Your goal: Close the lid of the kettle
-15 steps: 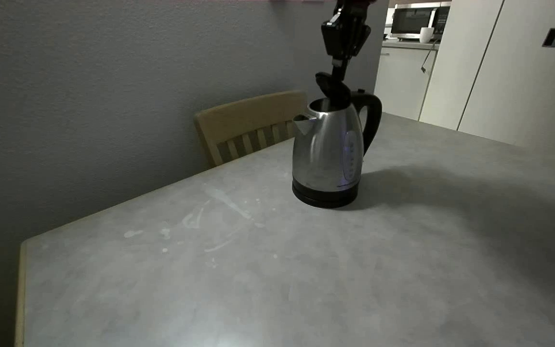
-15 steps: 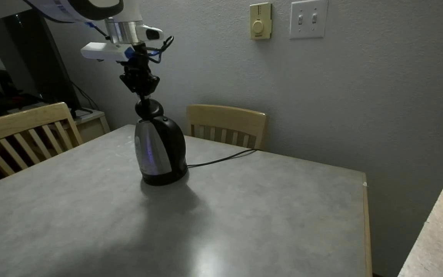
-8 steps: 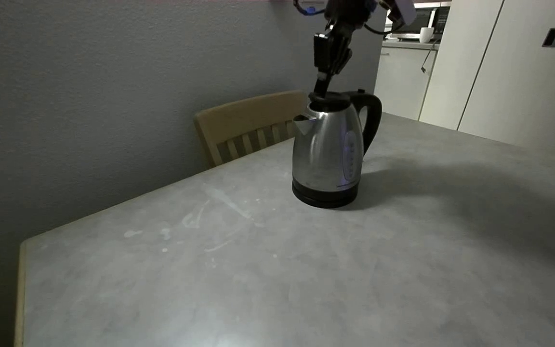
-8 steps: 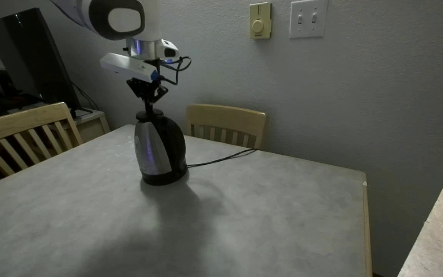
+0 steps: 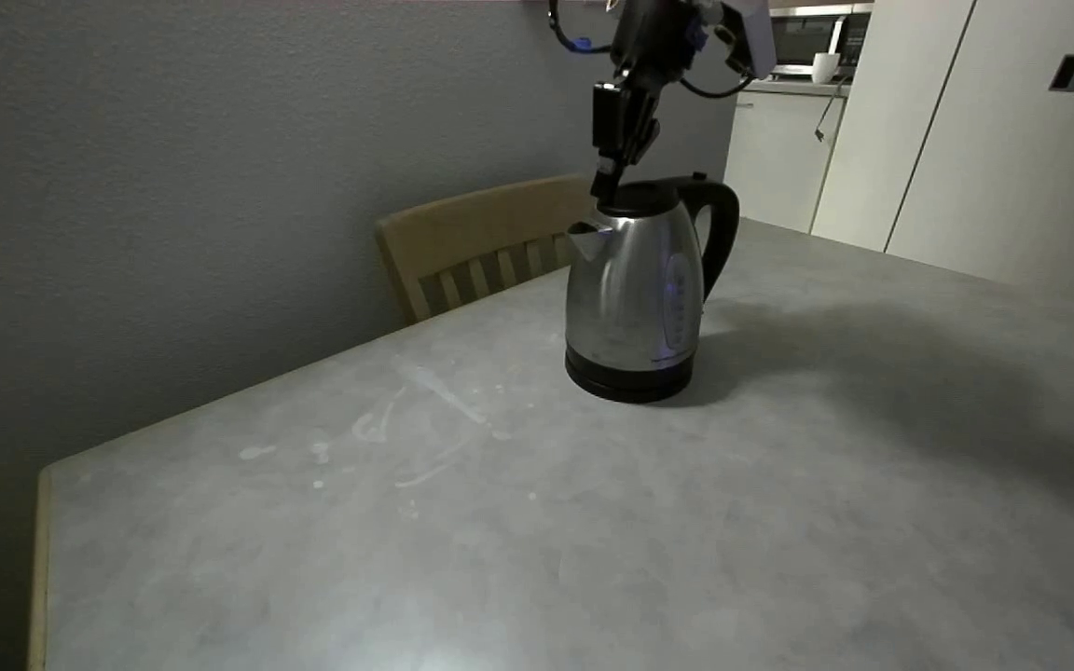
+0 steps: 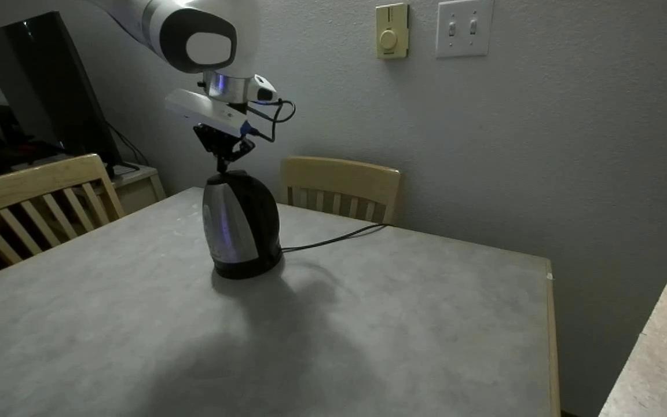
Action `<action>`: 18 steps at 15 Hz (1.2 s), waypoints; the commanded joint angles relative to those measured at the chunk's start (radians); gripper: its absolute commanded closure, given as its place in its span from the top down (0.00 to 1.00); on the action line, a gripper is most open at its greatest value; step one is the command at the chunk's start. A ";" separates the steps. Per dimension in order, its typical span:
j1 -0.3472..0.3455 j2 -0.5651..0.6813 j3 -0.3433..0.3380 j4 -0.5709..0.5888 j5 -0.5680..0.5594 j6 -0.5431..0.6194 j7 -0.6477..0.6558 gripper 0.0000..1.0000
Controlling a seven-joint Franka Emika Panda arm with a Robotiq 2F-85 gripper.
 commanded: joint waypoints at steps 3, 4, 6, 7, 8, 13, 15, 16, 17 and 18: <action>0.029 -0.067 0.011 -0.018 -0.072 0.000 -0.044 0.00; 0.048 -0.097 0.004 -0.038 -0.108 0.009 -0.038 0.00; 0.087 -0.147 -0.015 -0.057 -0.196 -0.005 0.006 0.00; 0.104 -0.166 -0.023 -0.061 -0.239 -0.012 0.035 0.00; 0.122 -0.183 -0.035 -0.062 -0.289 -0.030 0.076 0.00; 0.156 -0.223 -0.045 -0.060 -0.405 -0.100 0.149 0.08; 0.159 -0.227 -0.045 -0.060 -0.422 -0.113 0.157 0.33; 0.159 -0.227 -0.044 -0.060 -0.426 -0.113 0.157 0.35; 0.159 -0.227 -0.045 -0.060 -0.430 -0.115 0.159 0.40; 0.158 -0.227 -0.045 -0.060 -0.434 -0.115 0.159 0.47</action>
